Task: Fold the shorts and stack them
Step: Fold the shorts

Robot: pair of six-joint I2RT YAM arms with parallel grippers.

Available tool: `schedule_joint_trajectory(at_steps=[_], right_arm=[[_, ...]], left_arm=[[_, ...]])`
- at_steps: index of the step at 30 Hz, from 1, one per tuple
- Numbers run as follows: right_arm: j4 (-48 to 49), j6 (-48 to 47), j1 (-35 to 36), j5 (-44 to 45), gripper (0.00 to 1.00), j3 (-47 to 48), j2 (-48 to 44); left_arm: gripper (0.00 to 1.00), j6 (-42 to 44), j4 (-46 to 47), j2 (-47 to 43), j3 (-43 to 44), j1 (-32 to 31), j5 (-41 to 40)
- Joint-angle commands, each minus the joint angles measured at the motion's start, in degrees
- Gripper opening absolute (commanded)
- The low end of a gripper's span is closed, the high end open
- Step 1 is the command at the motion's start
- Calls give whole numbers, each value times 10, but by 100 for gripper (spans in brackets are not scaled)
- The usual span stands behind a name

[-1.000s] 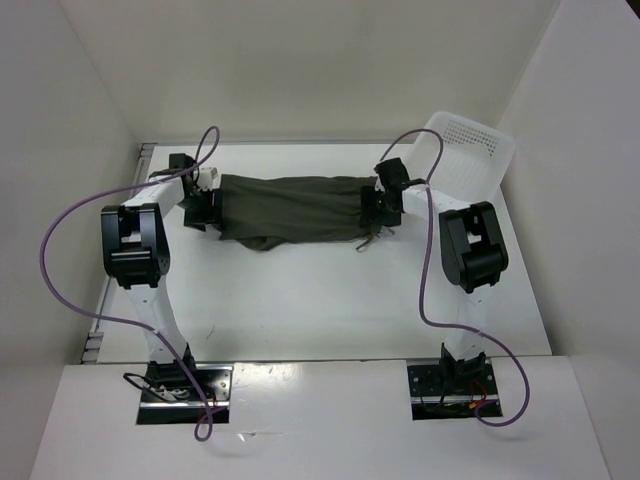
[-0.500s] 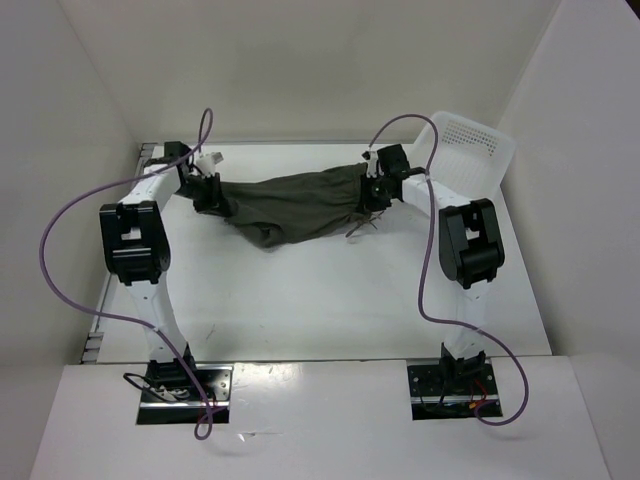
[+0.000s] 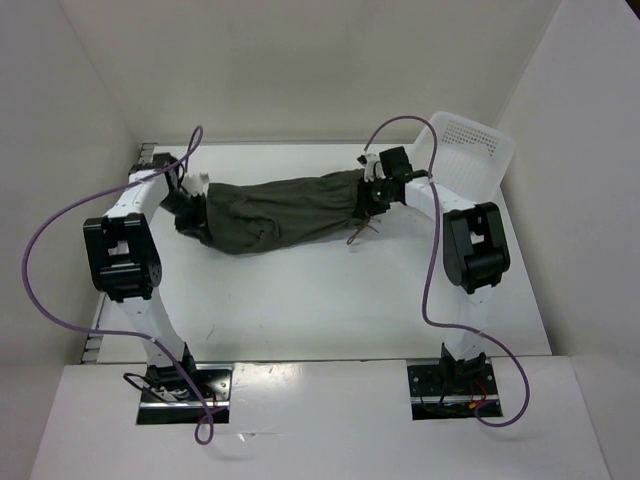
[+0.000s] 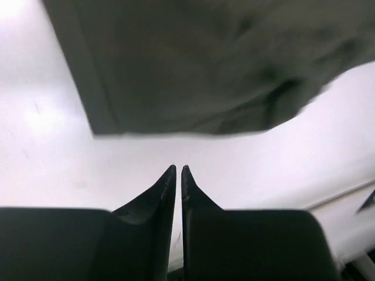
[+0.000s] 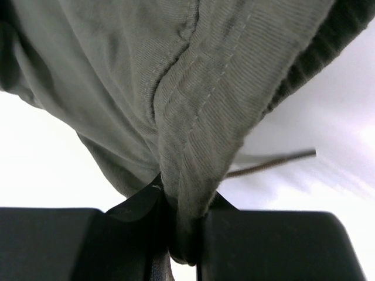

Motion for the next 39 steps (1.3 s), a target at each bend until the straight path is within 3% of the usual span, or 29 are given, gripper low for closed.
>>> schedule_joint_trajectory(at_steps=[1, 4, 7, 13, 16, 23, 27, 36, 39], right_arm=[[2, -23, 1, -11, 0, -29, -54], [7, -36, 1, 3, 0, -55, -67], [13, -49, 6, 10, 0, -68, -72], [18, -60, 6, 17, 0, -73, -84], [24, -60, 6, 17, 0, -87, -90], [29, -65, 6, 17, 0, -103, -100], [34, -65, 6, 17, 0, -116, -111], [40, -65, 6, 17, 0, -147, -121], [40, -71, 6, 17, 0, -147, -127]], left_arm=[[16, 1, -65, -17, -71, 36, -55], [26, 1, -70, -29, -103, 47, -102], [28, 1, -46, -29, -119, 47, -124], [40, 1, 33, -69, -38, 4, -8], [58, 1, 65, -70, -23, -34, 22], [62, 1, 78, 65, 52, -51, -4], [66, 1, 123, 71, 58, -56, 22], [66, 1, 129, 99, 70, -96, 29], [60, 1, 129, 111, 75, -102, 34]])
